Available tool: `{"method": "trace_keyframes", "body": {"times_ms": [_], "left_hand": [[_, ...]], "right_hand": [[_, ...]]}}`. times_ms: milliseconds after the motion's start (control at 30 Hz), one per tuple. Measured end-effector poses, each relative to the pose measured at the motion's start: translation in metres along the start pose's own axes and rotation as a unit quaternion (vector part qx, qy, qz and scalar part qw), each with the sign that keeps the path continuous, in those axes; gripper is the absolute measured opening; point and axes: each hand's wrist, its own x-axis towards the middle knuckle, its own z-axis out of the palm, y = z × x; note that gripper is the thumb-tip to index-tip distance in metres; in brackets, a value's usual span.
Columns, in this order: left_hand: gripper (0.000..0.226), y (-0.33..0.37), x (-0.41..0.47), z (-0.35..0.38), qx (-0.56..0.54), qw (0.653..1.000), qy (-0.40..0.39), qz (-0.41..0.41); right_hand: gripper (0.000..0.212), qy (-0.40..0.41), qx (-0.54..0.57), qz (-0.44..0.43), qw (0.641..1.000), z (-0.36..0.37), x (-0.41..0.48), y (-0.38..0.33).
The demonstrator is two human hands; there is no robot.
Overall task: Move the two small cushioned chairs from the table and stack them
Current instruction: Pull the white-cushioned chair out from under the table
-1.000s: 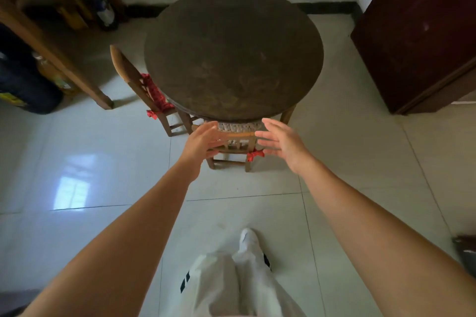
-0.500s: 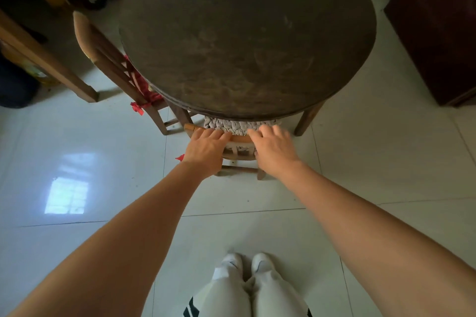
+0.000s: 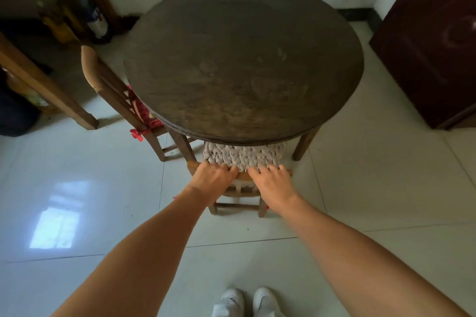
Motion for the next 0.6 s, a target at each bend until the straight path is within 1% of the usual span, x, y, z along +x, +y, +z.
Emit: {"method": "trace_keyframes", "body": {"times_ms": [100, 233, 333, 433, 500, 600], "left_hand": [[0.038, 0.016, -0.031, -0.021, -0.013, 0.999, -0.001, 0.04], [0.03, 0.047, -0.084, -0.054, -0.026, 0.998, -0.02, 0.047], [0.031, 0.083, -0.125, -0.07, -0.027, 0.997, -0.05, 0.06], [0.031, 0.122, -0.167, -0.085, -0.024, 0.997, -0.038, 0.065], [0.03, 0.15, -0.198, -0.093, -0.019, 0.997, -0.027, 0.064], [0.029, 0.198, -0.25, -0.098, -0.016, 0.998, -0.019, 0.057]], "right_hand": [[0.049, -0.015, 0.034, -0.009, 0.999, -0.017, -0.037, -0.005], [0.055, -0.029, 0.064, -0.022, 0.997, -0.045, -0.105, -0.018], [0.052, -0.04, 0.082, -0.028, 0.995, -0.055, -0.167, -0.029], [0.048, -0.04, 0.09, -0.033, 0.995, -0.059, -0.227, -0.039], [0.049, -0.032, 0.086, -0.035, 0.995, -0.058, -0.268, -0.045], [0.053, -0.043, 0.074, -0.046, 0.995, -0.051, -0.332, -0.057]]}}
